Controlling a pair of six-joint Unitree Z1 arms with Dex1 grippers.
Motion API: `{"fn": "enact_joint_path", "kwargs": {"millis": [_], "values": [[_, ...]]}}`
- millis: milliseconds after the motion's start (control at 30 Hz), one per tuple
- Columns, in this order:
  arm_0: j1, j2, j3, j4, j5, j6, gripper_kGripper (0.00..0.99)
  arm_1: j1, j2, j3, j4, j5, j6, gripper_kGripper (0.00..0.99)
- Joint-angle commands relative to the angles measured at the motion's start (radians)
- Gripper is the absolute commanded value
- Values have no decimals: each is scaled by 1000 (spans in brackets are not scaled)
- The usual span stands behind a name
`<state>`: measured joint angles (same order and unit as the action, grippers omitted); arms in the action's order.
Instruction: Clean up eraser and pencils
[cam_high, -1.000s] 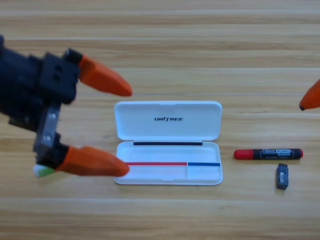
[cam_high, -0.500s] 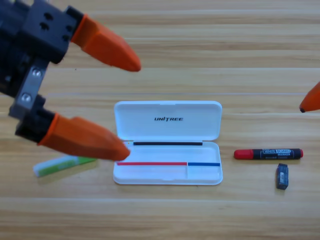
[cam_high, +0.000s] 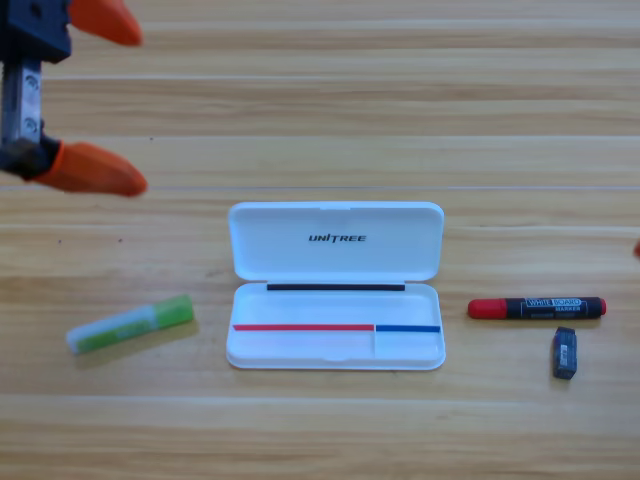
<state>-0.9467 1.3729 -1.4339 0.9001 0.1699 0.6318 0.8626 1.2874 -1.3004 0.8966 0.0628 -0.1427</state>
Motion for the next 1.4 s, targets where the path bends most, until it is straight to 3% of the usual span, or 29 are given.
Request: {"fn": "enact_joint_path", "kwargs": {"millis": [33,167,367,667,967,1200,1400], "values": [[190,112,32,8,54,89,989,-74,124,66,24,-192,152,983],[284,179,55,2,65,118,986,-86,193,76,31,-210,242,982],[408,291,73,2,43,172,986,-86,362,79,28,-132,345,982],[427,387,191,-49,-38,241,985,-126,541,101,-127,-113,492,990],[427,477,170,-49,-112,121,985,-195,595,168,-196,-103,799,990],[427,505,164,-58,-132,32,988,-200,605,191,-196,-81,893,976],[427,528,168,-63,-127,12,986,-200,659,187,-196,-34,939,948]]}}
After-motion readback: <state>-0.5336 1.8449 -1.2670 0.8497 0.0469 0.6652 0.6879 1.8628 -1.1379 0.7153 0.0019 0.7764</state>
